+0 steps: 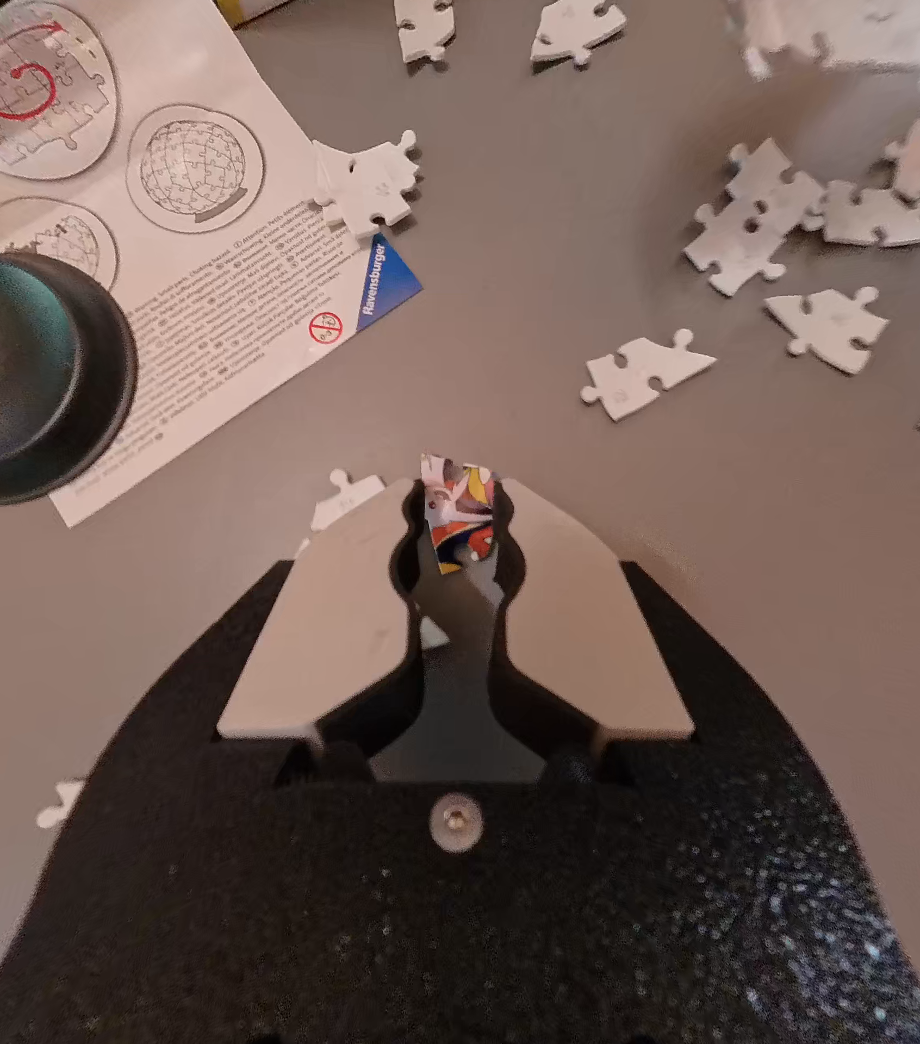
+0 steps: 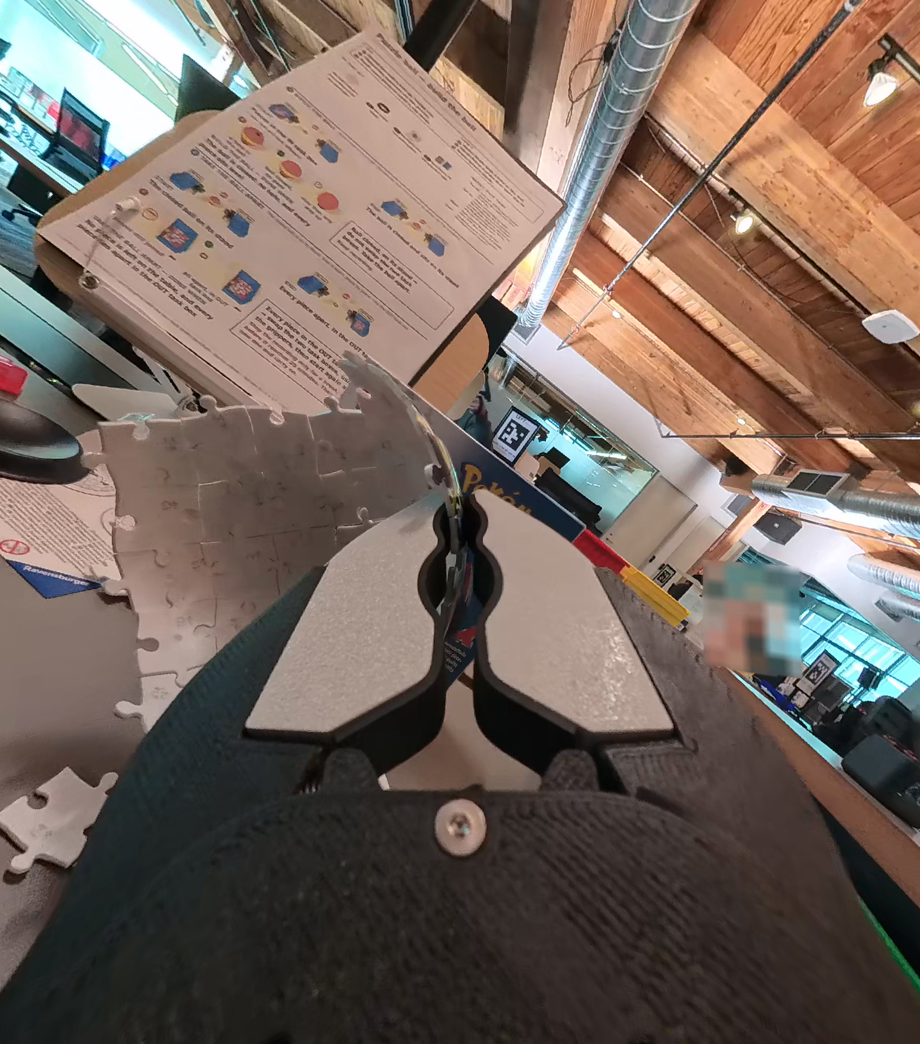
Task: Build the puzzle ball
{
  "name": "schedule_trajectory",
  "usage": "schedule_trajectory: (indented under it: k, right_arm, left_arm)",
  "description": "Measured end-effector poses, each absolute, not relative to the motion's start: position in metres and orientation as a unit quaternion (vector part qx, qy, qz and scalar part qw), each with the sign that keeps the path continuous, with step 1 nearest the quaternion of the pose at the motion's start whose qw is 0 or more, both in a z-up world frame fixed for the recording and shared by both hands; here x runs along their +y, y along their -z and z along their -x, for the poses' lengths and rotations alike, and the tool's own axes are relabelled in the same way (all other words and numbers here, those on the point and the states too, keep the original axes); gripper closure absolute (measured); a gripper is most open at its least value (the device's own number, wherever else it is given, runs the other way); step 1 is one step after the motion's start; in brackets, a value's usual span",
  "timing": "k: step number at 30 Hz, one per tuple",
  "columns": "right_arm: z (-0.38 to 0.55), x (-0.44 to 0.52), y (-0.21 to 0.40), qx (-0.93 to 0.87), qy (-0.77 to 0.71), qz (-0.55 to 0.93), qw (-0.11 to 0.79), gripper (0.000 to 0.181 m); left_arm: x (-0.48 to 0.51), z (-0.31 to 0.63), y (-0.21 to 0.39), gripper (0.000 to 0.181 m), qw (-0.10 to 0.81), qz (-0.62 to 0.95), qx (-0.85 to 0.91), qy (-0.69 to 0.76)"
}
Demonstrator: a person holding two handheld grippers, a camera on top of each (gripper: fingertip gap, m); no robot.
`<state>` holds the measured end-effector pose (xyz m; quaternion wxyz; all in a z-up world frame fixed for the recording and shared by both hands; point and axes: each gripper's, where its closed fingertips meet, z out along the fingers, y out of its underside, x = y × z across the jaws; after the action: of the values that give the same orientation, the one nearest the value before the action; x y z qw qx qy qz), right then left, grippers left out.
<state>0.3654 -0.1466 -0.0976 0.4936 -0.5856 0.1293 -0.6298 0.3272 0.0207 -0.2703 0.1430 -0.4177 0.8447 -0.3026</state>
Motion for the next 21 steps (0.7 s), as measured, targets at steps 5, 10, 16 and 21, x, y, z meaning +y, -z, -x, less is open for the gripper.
schedule_trajectory:
  k: [5,10,16,21]
  right_arm:
    - [-0.365,-0.145,0.097,0.125,0.628,0.586,0.497,0.177]
    - [-0.365,-0.141,0.1,0.12,0.625,0.593,0.493,0.177]
    - [-0.365,-0.137,0.104,0.112,0.623,0.6,0.489,0.177]
    - [-0.365,-0.137,0.105,0.112,0.622,0.603,0.487,0.177]
  left_arm:
    - [0.017,-0.294,0.262,0.159,0.051,0.415,0.838,0.35]
    - [-0.017,-0.236,0.232,0.159,-0.234,0.394,0.766,0.451]
    - [-0.008,-0.237,0.246,0.155,-0.316,0.448,0.717,0.431]
    - [0.016,-0.263,0.26,0.158,-0.205,0.491,0.742,0.409]
